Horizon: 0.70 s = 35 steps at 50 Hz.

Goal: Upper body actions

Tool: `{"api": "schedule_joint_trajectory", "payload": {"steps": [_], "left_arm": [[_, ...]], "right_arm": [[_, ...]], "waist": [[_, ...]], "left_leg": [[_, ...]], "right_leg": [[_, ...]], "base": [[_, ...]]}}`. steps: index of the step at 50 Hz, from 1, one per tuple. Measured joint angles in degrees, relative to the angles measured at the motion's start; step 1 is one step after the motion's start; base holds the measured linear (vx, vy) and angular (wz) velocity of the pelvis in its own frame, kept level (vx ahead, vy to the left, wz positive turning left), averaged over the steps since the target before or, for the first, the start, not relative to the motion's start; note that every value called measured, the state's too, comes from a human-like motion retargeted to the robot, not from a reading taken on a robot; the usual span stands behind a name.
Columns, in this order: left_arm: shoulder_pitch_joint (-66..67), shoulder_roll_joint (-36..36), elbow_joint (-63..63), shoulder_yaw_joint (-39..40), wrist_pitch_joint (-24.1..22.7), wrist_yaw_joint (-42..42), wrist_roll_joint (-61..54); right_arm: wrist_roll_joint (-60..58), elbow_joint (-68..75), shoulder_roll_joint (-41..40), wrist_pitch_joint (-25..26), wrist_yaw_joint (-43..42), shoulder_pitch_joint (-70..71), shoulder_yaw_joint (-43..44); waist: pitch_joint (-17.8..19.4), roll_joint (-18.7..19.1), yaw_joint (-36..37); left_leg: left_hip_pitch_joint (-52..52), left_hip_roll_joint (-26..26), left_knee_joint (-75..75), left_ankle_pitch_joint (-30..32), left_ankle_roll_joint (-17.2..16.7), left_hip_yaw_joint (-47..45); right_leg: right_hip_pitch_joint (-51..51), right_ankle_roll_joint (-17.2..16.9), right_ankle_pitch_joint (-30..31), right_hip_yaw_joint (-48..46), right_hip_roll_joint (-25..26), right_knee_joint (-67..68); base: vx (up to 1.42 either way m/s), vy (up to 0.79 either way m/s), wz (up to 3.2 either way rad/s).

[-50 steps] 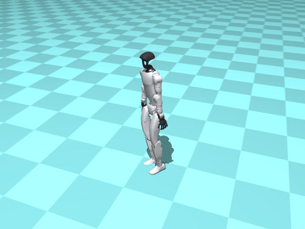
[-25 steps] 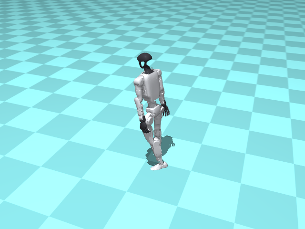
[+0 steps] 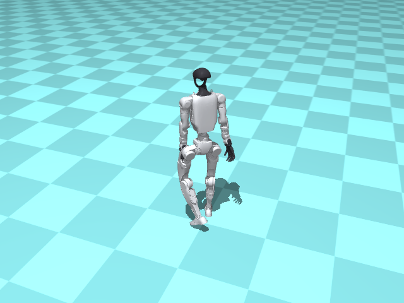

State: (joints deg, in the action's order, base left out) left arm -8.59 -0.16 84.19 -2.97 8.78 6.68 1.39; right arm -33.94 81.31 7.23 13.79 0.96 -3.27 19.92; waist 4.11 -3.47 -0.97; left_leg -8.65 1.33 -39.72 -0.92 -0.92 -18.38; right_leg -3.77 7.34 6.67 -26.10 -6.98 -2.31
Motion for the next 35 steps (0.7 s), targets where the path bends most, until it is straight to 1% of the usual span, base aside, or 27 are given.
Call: {"api": "schedule_joint_trajectory", "payload": {"steps": [3,5,6,7,8,9,10,12,13,15,19,23,25,27,28,30,33,35], "left_arm": [[0.48,-0.41,-0.14,-1.55,-0.73,0.83,1.05],[1.14,-0.59,0.44,-1.94,-0.99,1.26,1.72],[1.67,-0.72,1.05,-1.83,-1.15,1.47,1.80],[2.35,-0.84,1.70,-1.72,-1.30,1.68,1.83],[3.33,-0.97,2.44,-1.61,-1.42,1.86,1.78],[4.18,-1.06,3.30,-0.83,-1.39,1.77,1.68],[4.96,-1.15,4.21,0.28,-1.27,1.54,1.56],[5.04,-1.12,6.02,2.22,-0.35,1.21,1.35],[4.82,-0.89,6.39,2.59,0.11,1.29,1.10],[5.05,-0.28,6.13,3.41,0.42,1.38,0.68],[6.43,0.85,4.31,3.70,0.35,1.66,1.30],[5.72,1.30,2.44,3.21,0.75,2.21,1.07],[4.26,0.98,1.07,3.67,0.88,2.09,0.80],[3.25,0.27,-0.85,3.19,0.08,1.84,0.56],[2.93,-0.15,-1.85,2.49,-0.45,1.69,0.50],[2.54,-1.00,-3.60,0.62,-1.26,1.56,0.89],[2.37,-1.54,-5.24,-2.31,-2.14,2.55,2.33],[2.57,-1.49,-5.85,-3.62,-2.79,3.70,3.27]], "right_arm": [[-0.69,-2.75,-0.81,-0.67,1.77,0.98,-1.60],[-1.08,-4.67,-1.52,-1.10,2.86,1.70,-2.61],[-1.29,-5.59,-1.91,-1.41,3.25,1.97,-3.14],[-1.53,-6.44,-2.25,-1.74,3.62,2.12,-3.67],[-1.79,-7.12,-2.52,-2.11,3.91,2.04,-4.20],[-2.10,-7.61,-2.71,-2.30,4.20,2.09,-5.27],[-2.44,-7.99,-2.86,-2.40,4.47,2.21,-6.60],[-1.14,-8.92,-3.43,-2.48,4.07,2.63,-8.75],[0.01,-9.19,-3.63,-2.83,3.63,3.06,-9.11],[2.20,-9.37,-3.49,-3.93,3.38,3.48,-10.75],[1.43,-8.39,-2.66,-3.90,3.05,3.35,-11.74],[1.71,-6.75,-1.74,-3.31,2.15,3.42,-9.88],[2.33,-5.74,-1.10,-3.22,2.29,4.06,-8.05],[2.72,-4.96,-0.23,-3.26,2.28,4.10,-6.25],[2.64,-4.63,0.22,-3.26,2.14,3.87,-5.39],[2.03,-3.85,1.03,-3.05,1.54,3.09,-3.89],[0.86,-2.10,1.72,-1.80,0.23,1.91,-2.35],[0.43,-0.72,1.71,-0.96,-0.59,1.22,-1.69]], "waist": [[0.75,1.34,1.88],[1.04,3.41,2.53],[1.23,4.45,2.74],[1.15,5.21,2.23],[0.53,5.40,0.28],[-0.19,6.05,-1.85],[-0.95,6.94,-4.07],[-0.63,6.31,-3.08],[0.23,6.54,-4.70],[1.77,6.28,-4.10],[1.52,6.07,-3.85],[1.98,5.34,0.50],[2.42,5.38,3.05],[2.76,5.45,5.14],[2.91,5.39,5.98],[3.06,5.19,7.54],[2.53,4.89,8.07],[1.77,4.61,7.36]], "left_leg": [[0.34,-0.27,11.17,-1.39,0.71,-2.79],[1.54,-0.82,21.30,-1.56,0.10,-4.50],[1.72,-2.11,25.92,1.35,1.01,-2.45],[2.17,-4.15,29.44,2.89,2.31,0.54],[3.16,-7.70,30.73,1.71,4.41,5.44],[3.55,-6.04,30.68,1.82,3.78,2.84],[3.65,-1.78,29.98,2.58,1.80,-3.50],[3.02,-1.21,29.98,3.15,0.48,-2.58],[3.89,-1.06,30.39,2.88,0.36,-1.51],[5.46,-1.42,31.79,3.21,0.82,-3.30],[5.16,-1.14,31.39,3.21,-0.02,-1.67],[3.03,-2.72,31.60,5.24,0.27,0.18],[1.45,-3.49,32.43,7.31,-0.48,2.24],[0.09,-4.15,33.37,8.15,-1.31,3.79],[-0.44,-4.48,33.79,7.55,-1.16,3.92],[-0.72,-3.44,34.43,4.96,-0.64,-2.02],[1.59,-0.18,34.22,0.93,-0.24,-19.29],[4.08,1.50,33.85,-0.90,0.84,-27.77]], "right_leg": [[-0.04,0.40,0.11,3.79,1.96,0.44],[0.36,0.84,0.03,5.64,4.89,0.45],[0.88,1.15,-0.13,6.64,6.60,0.41],[1.32,1.29,-0.35,7.07,7.74,0.45],[1.59,1.09,-0.70,6.32,7.75,0.63],[1.50,0.95,-1.03,5.93,8.22,0.95],[1.21,0.84,-1.35,5.71,8.92,1.35],[0.51,0.74,-1.15,9.72,8.95,2.18],[0.82,0.84,-1.37,8.72,9.25,2.38],[1.42,1.29,-1.46,10.26,10.07,2.80],[1.70,1.23,-1.94,9.01,9.59,2.89],[1.66,2.00,-1.62,6.81,8.59,1.45],[1.22,2.06,-1.18,4.88,8.04,0.24],[0.86,1.91,-1.07,1.47,6.96,-0.78],[0.84,1.87,-1.20,-0.68,6.28,-1.17],[0.94,1.61,-1.66,-5.28,4.69,-1.67],[1.38,0.81,-2.80,-13.91,2.50,-2.08],[2.07,0.02,-3.94,-20.36,1.47,-2.17]], "base": [[0.14,0.09,-1.27],[0.18,0.05,-1.15],[0.20,0.03,-1.00],[0.25,0.02,-0.41],[0.29,0.03,0.08],[0.32,0.05,0.29],[0.23,0.08,-0.67],[0.05,0.07,-1.03],[-0.08,0.03,-0.29],[-0.07,0.01,-0.32],[0.04,-0.01,0.22],[-0.16,0.01,0.52],[-0.34,0.04,0.93],[-0.38,0.04,1.56],[-0.40,0.05,1.94],[-0.41,0.04,2.20],[-0.41,0.00,2.61],[-0.39,-0.03,2.86]]}}
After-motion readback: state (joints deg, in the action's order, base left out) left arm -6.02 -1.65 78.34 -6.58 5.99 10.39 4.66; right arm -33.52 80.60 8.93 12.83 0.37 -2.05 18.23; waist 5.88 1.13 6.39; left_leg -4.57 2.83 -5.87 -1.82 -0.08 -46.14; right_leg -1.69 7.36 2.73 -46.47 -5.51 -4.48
